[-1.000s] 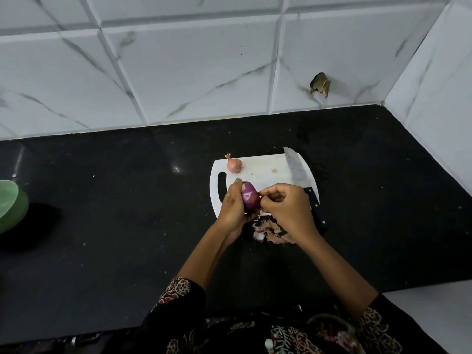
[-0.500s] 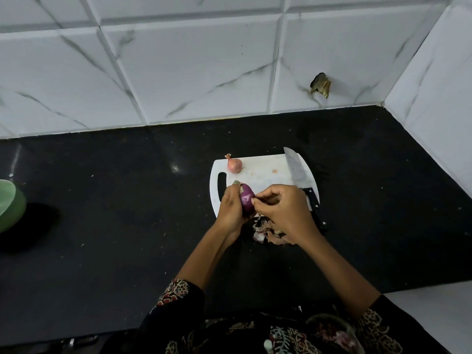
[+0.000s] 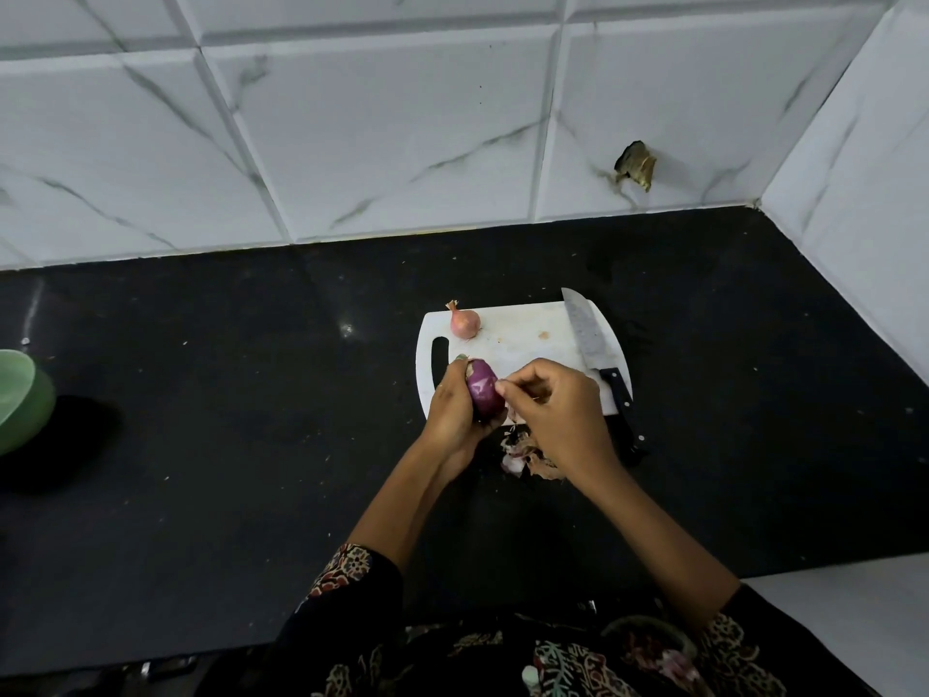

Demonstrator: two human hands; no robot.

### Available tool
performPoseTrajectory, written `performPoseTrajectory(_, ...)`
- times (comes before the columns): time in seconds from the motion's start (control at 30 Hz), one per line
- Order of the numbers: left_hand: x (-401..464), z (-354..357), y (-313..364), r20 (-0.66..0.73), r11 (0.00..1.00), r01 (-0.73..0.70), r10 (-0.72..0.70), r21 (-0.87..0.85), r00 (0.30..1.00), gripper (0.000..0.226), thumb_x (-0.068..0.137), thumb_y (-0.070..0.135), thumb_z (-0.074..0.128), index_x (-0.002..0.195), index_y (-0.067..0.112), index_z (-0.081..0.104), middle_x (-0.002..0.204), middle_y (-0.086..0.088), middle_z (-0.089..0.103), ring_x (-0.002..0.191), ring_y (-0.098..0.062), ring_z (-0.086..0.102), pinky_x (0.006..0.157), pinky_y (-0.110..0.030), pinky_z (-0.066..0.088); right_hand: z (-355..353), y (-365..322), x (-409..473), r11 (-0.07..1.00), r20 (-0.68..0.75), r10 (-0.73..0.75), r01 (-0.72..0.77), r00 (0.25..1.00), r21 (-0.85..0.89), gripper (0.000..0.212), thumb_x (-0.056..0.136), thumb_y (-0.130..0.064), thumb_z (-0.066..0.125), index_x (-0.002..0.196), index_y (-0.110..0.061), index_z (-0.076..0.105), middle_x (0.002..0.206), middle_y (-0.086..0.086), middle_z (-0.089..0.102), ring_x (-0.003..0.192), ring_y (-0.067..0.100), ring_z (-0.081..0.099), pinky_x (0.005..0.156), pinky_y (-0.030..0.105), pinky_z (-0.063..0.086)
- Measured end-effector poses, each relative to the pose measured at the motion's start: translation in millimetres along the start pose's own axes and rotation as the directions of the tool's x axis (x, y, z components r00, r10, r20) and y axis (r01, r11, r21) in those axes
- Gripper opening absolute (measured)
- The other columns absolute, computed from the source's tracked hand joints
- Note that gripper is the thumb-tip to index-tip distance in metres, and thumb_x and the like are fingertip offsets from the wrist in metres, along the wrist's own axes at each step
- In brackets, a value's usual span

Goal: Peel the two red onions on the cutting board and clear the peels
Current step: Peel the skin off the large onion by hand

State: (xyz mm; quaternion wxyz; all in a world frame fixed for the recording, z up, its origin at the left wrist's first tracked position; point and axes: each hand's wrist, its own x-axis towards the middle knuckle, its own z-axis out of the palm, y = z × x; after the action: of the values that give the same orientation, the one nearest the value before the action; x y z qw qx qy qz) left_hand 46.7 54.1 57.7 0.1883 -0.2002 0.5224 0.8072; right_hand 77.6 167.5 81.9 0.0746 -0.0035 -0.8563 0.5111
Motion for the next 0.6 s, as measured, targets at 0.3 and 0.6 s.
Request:
performPoseTrajectory(0.3,-7,-2,5,0.034,0.95,0.163,-0.16,-0.266,0.986,0.029,0.094,0.037,0.049,0.1,0.009,0.054,0.084,-0.01,0.057,0.068,-0.019,0.057,0.051,-0.027,0.053,-9,33,7,0.986,-0.151,0.122,-0.137,0.981,-0.098,0.013,0.081,-0.014,0.071,0.074,-0.014,0.06,0.063,-0.001,0.062,0.059,0.018,0.063,0.06,0.038,0.054)
performPoseTrajectory(0.6,-6,2,3,0.016,0.954,0.164,-0.165,-0.252,0.986,0.034,0.097,0.039,0.043,0.106,0.009,0.057,0.091,-0.013,0.064,0.075,-0.022,0.061,0.056,-0.03,0.055,-10,10,1,0.993,0.049,0.07,-0.065,0.996,-0.101,0.02,0.084,-0.011,0.063,0.103,-0.012,0.068,0.103,-0.002,0.063,0.082,0.002,0.058,0.068,0.007,0.045)
